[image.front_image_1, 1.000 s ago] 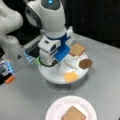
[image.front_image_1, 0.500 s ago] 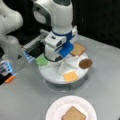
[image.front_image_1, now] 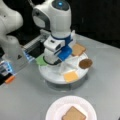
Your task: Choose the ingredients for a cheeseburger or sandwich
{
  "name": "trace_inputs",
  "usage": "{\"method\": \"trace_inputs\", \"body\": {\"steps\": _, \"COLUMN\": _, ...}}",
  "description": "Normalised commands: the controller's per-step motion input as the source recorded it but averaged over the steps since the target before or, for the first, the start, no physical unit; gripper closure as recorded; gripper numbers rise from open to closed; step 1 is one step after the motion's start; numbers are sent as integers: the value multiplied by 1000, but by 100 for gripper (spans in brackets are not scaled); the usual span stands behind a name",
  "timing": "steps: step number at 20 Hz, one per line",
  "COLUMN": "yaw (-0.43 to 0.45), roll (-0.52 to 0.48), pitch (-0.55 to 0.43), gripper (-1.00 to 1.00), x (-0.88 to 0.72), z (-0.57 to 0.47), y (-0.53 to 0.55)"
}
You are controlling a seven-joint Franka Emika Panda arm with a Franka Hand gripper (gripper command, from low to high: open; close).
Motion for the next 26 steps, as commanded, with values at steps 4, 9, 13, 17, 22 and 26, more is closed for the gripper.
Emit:
{"method": "trace_inputs", "body": {"steps": 4, "yaw": 38, "roll": -112, "pitch": -88, "gripper": -100, "x": -44, "z": -129, "y": 130}}
{"method": "trace_inputs", "body": {"steps": 9, "yaw": 17, "roll": -102, "pitch": -97, "gripper": -100, "x": -43, "z": -106, "y": 97}}
{"method": "trace_inputs", "body": {"steps": 13, "yaw": -11, "roll": -101, "pitch": -110, "gripper": -100, "x": -43, "z": -123, "y": 45}}
{"method": "trace_inputs", "body": {"steps": 17, "yaw": -9, "roll": -106, "pitch": -109, "gripper": -100, "x": -45, "z": -123, "y": 14}}
{"method": "trace_inputs", "body": {"steps": 22, "yaw": -11, "roll": -117, "pitch": -102, "gripper": -100, "x": -61, "z": -93, "y": -12}}
{"method": "trace_inputs", "body": {"steps": 26, "yaw": -9, "roll": -123, "pitch": -109, "gripper": -100, "x": -70, "z": -92, "y": -3}}
